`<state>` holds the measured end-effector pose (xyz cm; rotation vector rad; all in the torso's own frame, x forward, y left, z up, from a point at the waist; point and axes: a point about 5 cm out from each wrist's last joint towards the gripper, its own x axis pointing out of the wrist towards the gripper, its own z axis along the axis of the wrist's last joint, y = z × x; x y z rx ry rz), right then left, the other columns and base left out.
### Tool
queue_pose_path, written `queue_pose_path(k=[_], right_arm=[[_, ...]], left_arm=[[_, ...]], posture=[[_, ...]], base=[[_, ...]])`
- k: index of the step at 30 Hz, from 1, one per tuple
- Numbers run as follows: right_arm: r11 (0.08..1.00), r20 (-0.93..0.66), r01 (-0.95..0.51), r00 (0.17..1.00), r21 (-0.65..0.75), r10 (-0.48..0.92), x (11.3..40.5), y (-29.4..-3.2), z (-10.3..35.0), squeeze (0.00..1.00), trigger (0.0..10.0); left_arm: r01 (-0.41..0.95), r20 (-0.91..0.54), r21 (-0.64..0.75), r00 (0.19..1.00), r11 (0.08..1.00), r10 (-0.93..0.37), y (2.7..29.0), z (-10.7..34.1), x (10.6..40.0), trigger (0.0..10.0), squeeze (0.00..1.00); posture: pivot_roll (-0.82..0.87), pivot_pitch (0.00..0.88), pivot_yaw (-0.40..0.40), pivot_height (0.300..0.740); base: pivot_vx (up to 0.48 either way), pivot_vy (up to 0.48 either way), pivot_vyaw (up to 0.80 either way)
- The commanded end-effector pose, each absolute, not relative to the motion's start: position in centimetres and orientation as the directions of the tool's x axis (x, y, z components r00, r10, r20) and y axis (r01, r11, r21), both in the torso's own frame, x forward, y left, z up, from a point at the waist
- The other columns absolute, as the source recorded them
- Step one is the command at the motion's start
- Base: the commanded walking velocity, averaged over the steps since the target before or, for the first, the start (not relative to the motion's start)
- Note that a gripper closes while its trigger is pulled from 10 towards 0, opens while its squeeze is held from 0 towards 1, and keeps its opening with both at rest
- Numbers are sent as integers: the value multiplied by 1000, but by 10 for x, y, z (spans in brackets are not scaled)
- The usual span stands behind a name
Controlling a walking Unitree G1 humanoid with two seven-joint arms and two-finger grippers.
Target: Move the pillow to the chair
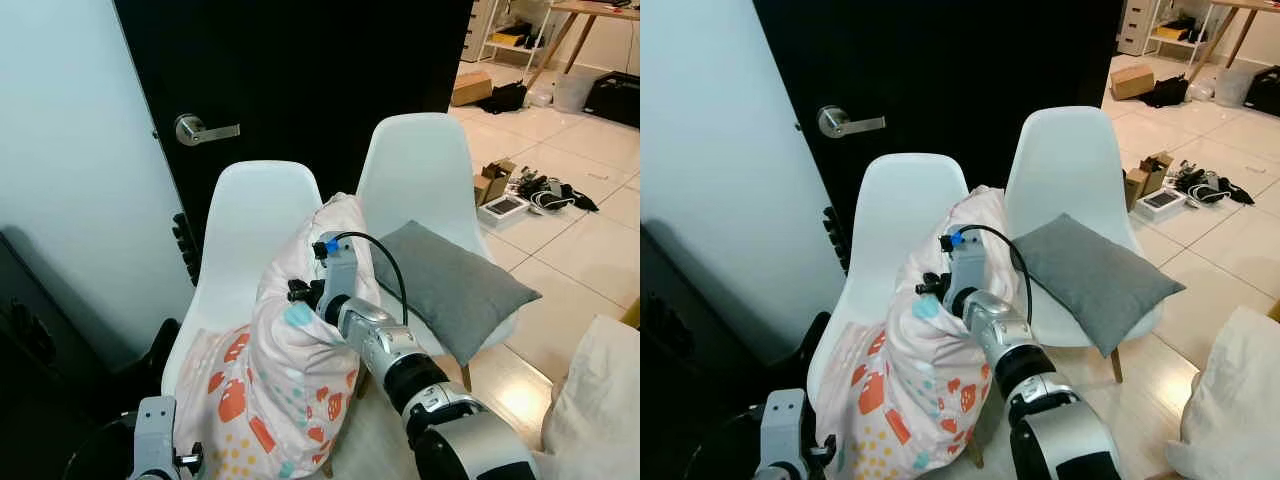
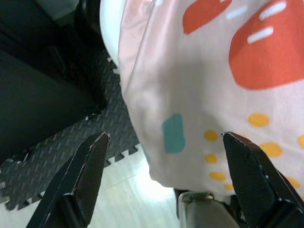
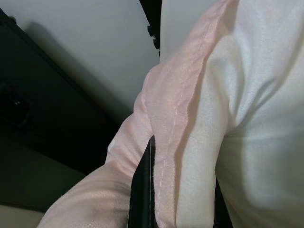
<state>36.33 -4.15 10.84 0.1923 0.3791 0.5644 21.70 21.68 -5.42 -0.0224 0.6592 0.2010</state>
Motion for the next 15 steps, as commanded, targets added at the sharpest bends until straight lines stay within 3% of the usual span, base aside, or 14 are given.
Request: queue_pose_path(k=[1,15], right_arm=[[825,-334,-496,756,270,563,358,-38,99,0,10000],[809,-338,-533,735,247,587,357,-34,99,0,10000]], left_arm=[[-205,-604,46,774,978,191,223,-53,217,10000,0],[-221,-590,49,780,974,207,226,-50,219,10000,0]], posture=[[-19,57,42,675],[-17,62,42,610]], base=[[0,0,0],[0,0,0]])
